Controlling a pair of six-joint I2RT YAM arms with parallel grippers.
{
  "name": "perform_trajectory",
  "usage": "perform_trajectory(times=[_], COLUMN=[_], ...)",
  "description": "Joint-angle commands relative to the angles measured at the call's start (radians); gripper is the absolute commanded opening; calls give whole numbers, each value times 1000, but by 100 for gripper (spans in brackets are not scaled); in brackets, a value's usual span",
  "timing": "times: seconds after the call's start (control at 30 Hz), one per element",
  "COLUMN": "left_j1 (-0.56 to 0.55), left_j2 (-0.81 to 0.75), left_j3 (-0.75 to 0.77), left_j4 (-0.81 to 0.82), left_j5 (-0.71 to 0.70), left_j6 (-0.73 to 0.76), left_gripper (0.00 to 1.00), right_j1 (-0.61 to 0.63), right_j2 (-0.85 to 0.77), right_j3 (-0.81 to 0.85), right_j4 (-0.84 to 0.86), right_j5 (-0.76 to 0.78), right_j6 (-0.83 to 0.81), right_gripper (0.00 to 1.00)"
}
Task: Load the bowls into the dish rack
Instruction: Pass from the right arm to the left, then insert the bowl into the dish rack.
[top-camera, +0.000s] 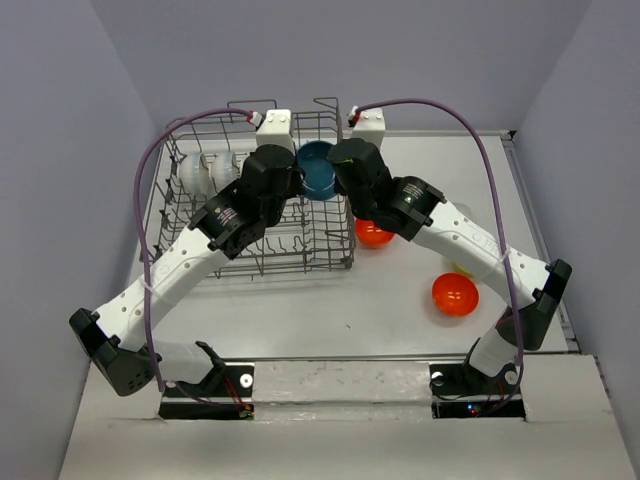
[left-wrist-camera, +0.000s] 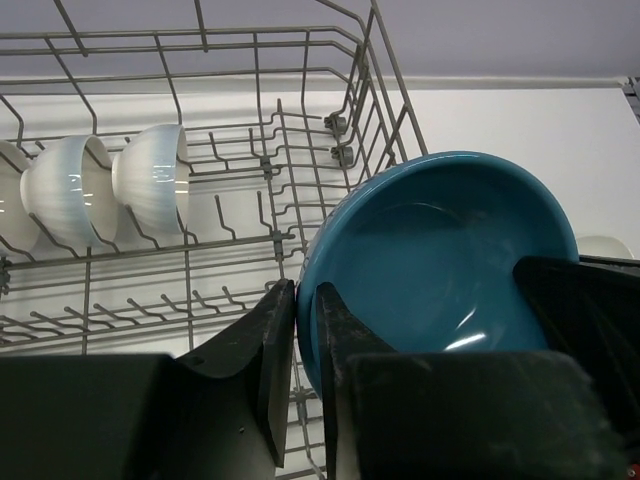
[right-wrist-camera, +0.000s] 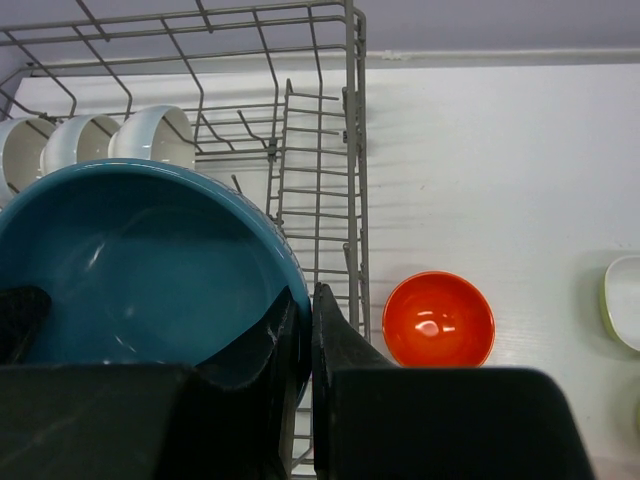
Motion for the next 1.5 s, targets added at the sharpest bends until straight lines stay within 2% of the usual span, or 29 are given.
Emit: perform_trajectory(times=[0.0, 0.13, 0.23, 0.5, 0.57, 0.7, 0.83, 1.13, 1.47], left_j1=[-2, -2, -2, -2, -2, -2, -2, -2, 4], left_j2=[-3, 0, -3, -25, -31, -40, -54, -56, -19], left_j3=[-7, -5, -10, 15, 22, 32, 33, 39, -11], left_j4=[19, 16, 21, 22, 21, 15, 15, 3, 24], left_j5=[-12, -16, -16, -7, -10, -12, -12, -27, -61], left_j6=[3, 3, 5, 9, 13, 16, 17, 34, 33], left_gripper=[20, 0, 0, 0, 0, 0, 0, 0, 0], right_j1=[9, 9, 9, 9, 9, 9, 9, 9, 9], right_j2=[-11, -12, -17, -31, -34, -37, -44, -100, -170], right_j3=[37, 35, 32, 14, 9, 5, -9, -35, -66], right_j4=[46, 48, 51, 56, 60, 65, 74, 108, 134], right_j5=[34, 28, 23, 17, 20, 19, 17, -12, -84], right_j6=[2, 2, 2, 1, 1, 1, 4, 4, 13], right_gripper=[1, 1, 2, 25, 35, 43, 43, 52, 53])
